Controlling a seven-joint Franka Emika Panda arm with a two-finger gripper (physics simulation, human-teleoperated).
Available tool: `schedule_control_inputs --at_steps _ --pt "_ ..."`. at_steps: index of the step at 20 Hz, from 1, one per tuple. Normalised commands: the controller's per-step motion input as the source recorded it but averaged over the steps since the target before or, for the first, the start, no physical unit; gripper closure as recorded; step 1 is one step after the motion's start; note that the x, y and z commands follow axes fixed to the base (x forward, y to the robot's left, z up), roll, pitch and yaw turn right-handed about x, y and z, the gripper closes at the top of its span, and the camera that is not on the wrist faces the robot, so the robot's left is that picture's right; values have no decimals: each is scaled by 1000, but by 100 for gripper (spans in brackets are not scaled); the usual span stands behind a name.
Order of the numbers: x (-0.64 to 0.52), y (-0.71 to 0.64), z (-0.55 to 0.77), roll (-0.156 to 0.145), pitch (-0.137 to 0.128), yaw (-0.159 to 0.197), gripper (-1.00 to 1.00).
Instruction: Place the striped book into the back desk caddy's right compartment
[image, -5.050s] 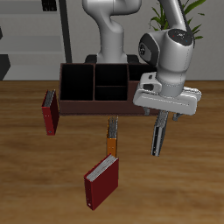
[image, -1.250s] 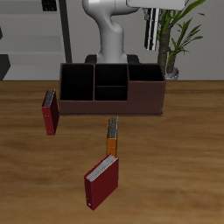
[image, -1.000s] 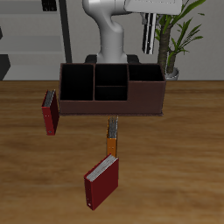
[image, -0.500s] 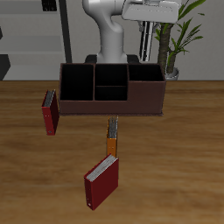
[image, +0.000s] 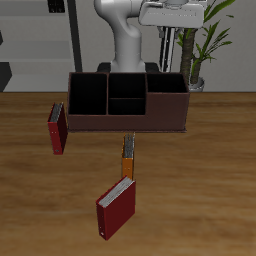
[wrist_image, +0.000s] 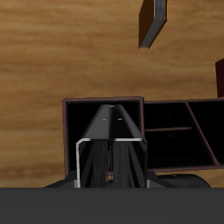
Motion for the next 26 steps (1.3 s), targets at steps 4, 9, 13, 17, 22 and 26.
schedule_control_inputs --at_steps 4,9,13,17,22,26 --pt "28 43 -32 11 21 11 100" --pt "56 36 -93 9 61 -6 100" --pt "-18 31 -5 5 -14 16 100" --pt "-7 23 -25 7 -1 1 100" --pt "49 -8 -83 5 15 -2 100" --pt "73 -30 -155 5 29 -1 100"
